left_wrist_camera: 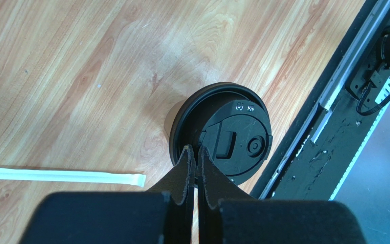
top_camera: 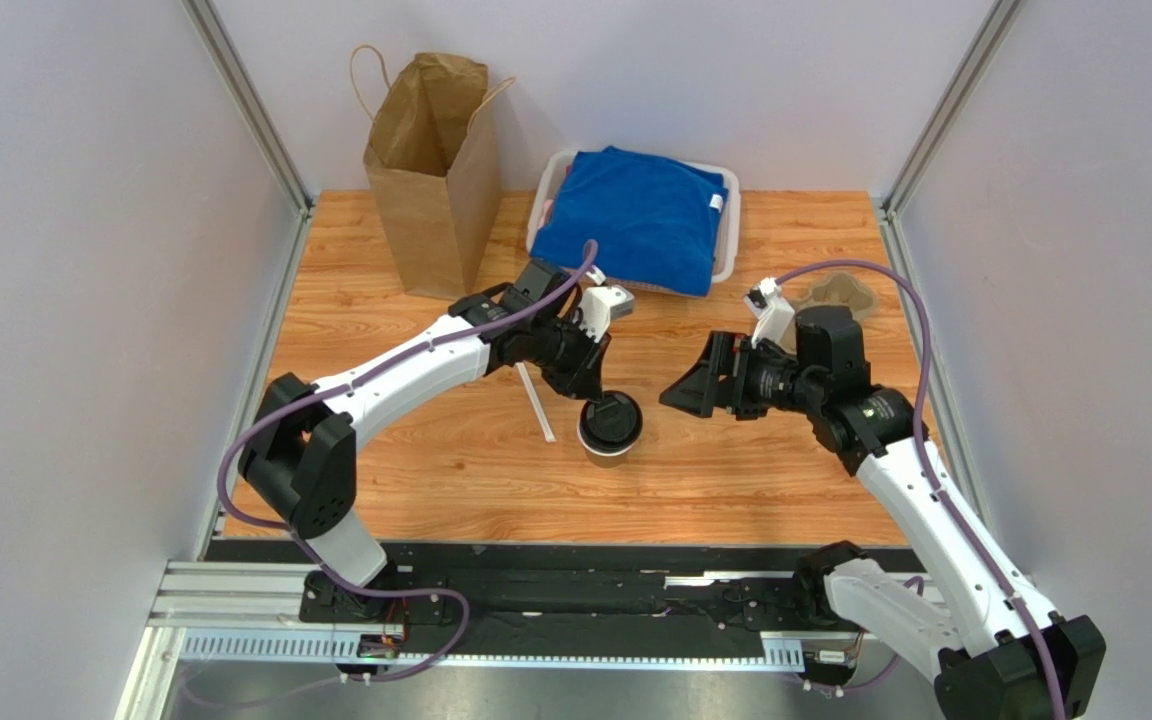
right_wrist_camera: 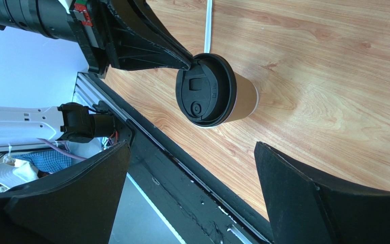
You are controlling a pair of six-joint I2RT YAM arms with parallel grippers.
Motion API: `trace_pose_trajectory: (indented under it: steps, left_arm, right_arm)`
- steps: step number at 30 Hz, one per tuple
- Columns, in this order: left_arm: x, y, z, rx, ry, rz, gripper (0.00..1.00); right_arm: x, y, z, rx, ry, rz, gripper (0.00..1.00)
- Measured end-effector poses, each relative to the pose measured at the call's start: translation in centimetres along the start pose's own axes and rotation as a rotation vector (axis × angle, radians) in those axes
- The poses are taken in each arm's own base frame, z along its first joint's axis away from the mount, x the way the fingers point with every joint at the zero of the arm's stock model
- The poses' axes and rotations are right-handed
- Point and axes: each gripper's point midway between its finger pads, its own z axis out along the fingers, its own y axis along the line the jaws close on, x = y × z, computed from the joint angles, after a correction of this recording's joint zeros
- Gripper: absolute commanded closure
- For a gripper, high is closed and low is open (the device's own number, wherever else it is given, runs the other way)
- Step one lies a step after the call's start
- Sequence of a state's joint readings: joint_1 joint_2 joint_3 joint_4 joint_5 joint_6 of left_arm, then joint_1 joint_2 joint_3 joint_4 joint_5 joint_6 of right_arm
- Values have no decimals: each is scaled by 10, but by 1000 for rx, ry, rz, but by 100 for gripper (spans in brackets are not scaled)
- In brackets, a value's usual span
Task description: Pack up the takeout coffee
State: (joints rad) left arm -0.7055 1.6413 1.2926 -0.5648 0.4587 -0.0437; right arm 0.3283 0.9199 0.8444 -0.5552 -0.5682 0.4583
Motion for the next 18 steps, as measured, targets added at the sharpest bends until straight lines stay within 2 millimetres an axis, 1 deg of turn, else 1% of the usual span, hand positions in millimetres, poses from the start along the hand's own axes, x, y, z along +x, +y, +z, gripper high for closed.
trace_pose_trajectory:
  steps: [8, 18]
  left_arm:
    - [5, 3, 6, 0, 24, -12, 100]
    - [4, 0, 2, 3, 33, -21, 100]
  right_arm:
    - [0, 1, -2, -5, -5, -17, 1]
    - [-1, 2, -2, -7, -9, -26, 0]
